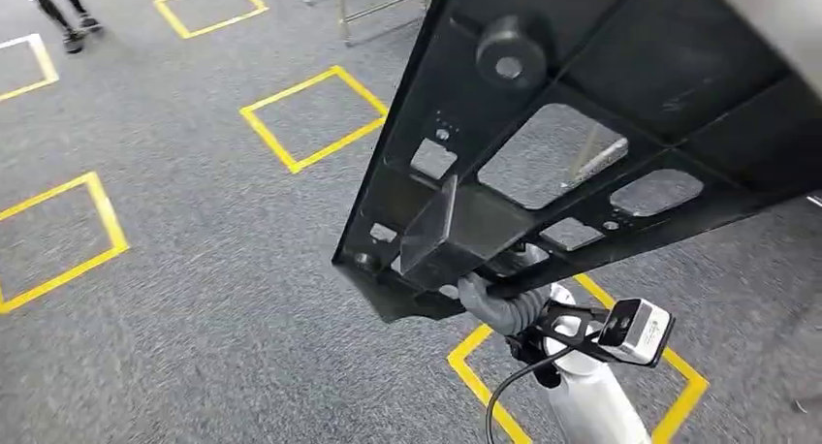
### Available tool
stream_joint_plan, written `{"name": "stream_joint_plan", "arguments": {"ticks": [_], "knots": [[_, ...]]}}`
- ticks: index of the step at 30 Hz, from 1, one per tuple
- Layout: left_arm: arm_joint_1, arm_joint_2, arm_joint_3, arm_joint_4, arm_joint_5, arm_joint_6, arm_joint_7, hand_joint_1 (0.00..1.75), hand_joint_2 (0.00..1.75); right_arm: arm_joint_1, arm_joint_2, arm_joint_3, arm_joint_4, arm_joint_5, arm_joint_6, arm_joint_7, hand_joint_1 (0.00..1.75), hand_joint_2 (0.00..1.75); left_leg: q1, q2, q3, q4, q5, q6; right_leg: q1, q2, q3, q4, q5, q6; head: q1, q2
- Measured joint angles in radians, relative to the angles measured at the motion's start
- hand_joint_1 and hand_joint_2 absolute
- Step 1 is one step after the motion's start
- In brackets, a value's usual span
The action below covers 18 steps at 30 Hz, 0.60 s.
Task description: Take the parts from the cabinet and place them on the table.
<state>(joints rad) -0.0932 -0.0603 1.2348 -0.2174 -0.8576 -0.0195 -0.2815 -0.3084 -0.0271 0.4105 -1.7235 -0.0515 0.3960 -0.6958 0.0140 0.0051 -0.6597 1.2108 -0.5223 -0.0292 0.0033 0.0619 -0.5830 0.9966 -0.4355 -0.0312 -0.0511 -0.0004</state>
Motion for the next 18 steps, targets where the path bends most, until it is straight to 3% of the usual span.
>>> {"name": "stream_joint_plan", "arguments": {"ticks": [1,2,3,5,7,8,9,10,12,13,14,16,17,18], "knots": [[-0.001,0.001,0.001,0.0,0.0,0.0,0.0,0.0,1.75,0.0,0.0,0.0,0.0,0.001,0.0,0.0,1.75,1.75,0.003,-0.012,0.041,-0.092,0.049,-0.001,-0.002,0.012,0.0,0.007,-0.004,0.004,0.0,0.0],[-0.001,0.002,0.001,0.0,0.0,0.0,0.0,0.0,1.75,0.001,0.0,0.0,0.0,0.001,0.002,0.0,1.75,1.75,0.009,-0.049,0.074,-0.173,0.077,-0.001,-0.003,0.021,-0.003,0.015,-0.009,0.009,0.0,0.0],[-0.002,0.002,0.002,0.0,0.001,-0.001,0.0,0.0,1.75,0.001,0.0,0.0,0.0,0.003,0.006,0.0,1.75,1.75,0.007,-0.074,0.083,-0.19,0.055,0.002,0.003,0.03,-0.011,0.024,-0.013,0.015,0.0,0.0],[-0.002,0.002,0.003,0.0,0.001,-0.003,0.001,0.0,1.75,0.009,0.0,0.0,-0.009,0.006,0.015,0.0,1.75,1.75,0.004,-0.056,0.082,-0.187,0.061,0.017,-0.006,0.049,-0.019,0.023,-0.007,0.027,0.0,0.0],[-0.005,0.002,0.003,0.0,0.002,-0.004,0.001,0.0,1.75,0.016,0.0,-0.003,-0.016,0.007,0.017,0.0,1.75,1.75,0.006,-0.041,0.085,-0.195,0.066,0.03,-0.004,0.064,-0.022,0.02,-0.005,0.039,0.0,0.0],[-0.008,-0.001,0.003,0.0,0.002,-0.004,0.001,0.0,1.75,0.019,0.0,-0.004,-0.019,0.007,0.017,0.0,1.75,1.75,0.009,-0.027,0.087,-0.2,0.071,0.037,-0.005,0.041,-0.023,0.032,-0.014,0.041,0.0,0.0],[-0.009,-0.001,0.004,0.0,0.002,-0.004,0.001,0.0,1.75,0.017,-0.001,-0.006,-0.024,0.007,0.018,0.0,1.75,1.75,0.008,-0.02,0.088,-0.204,0.071,0.044,-0.001,-0.007,-0.045,0.073,-0.044,0.046,0.0,0.0],[-0.007,0.0,0.004,0.0,0.002,-0.005,0.0,0.0,1.75,0.017,-0.001,-0.008,-0.026,0.006,0.019,0.0,1.75,1.75,0.006,-0.009,0.088,-0.204,0.07,0.046,-0.003,-0.034,-0.082,0.148,-0.084,0.051,0.0,0.0],[-0.003,0.001,0.005,0.0,0.001,-0.005,0.0,0.0,1.75,0.023,-0.001,-0.01,-0.026,0.005,0.03,0.0,1.75,1.75,0.002,0.014,0.087,-0.204,0.067,0.049,-0.009,-0.052,-0.163,0.306,-0.146,0.058,0.0,0.0],[-0.003,0.002,0.005,0.0,0.001,-0.005,0.0,0.0,1.75,0.026,-0.002,-0.014,-0.026,0.003,0.035,0.0,1.75,1.75,0.002,0.025,0.087,-0.203,0.066,0.049,-0.01,-0.053,-0.181,0.34,-0.148,0.059,0.0,0.0],[-0.003,0.002,0.005,0.0,0.0,-0.005,0.0,0.0,1.75,0.027,-0.002,-0.017,-0.026,0.0,0.039,0.0,1.75,1.75,0.002,0.036,0.088,-0.203,0.065,0.048,-0.011,-0.056,-0.174,0.321,-0.126,0.06,0.0,0.0],[-0.004,0.002,0.005,0.0,-0.001,-0.006,-0.002,0.0,1.75,0.027,-0.002,-0.023,-0.027,-0.003,0.044,0.0,1.75,1.75,0.002,0.055,0.094,-0.203,0.061,0.044,-0.01,-0.071,-0.089,0.161,-0.043,0.055,0.0,0.0],[-0.004,0.002,0.005,0.0,-0.001,-0.007,-0.003,0.0,1.75,0.025,-0.002,-0.026,-0.029,-0.003,0.045,0.0,1.75,1.75,0.002,0.062,0.099,-0.203,0.059,0.041,-0.006,-0.098,-0.035,0.064,-0.006,0.048,0.0,0.0],[-0.005,0.002,0.005,0.0,-0.002,-0.008,-0.005,0.0,1.75,0.021,-0.002,-0.028,-0.03,-0.003,0.047,0.0,1.75,1.75,-0.002,0.07,0.103,-0.203,0.056,0.037,0.006,-0.147,-0.01,0.012,-0.015,0.035,0.0,0.0]]}}
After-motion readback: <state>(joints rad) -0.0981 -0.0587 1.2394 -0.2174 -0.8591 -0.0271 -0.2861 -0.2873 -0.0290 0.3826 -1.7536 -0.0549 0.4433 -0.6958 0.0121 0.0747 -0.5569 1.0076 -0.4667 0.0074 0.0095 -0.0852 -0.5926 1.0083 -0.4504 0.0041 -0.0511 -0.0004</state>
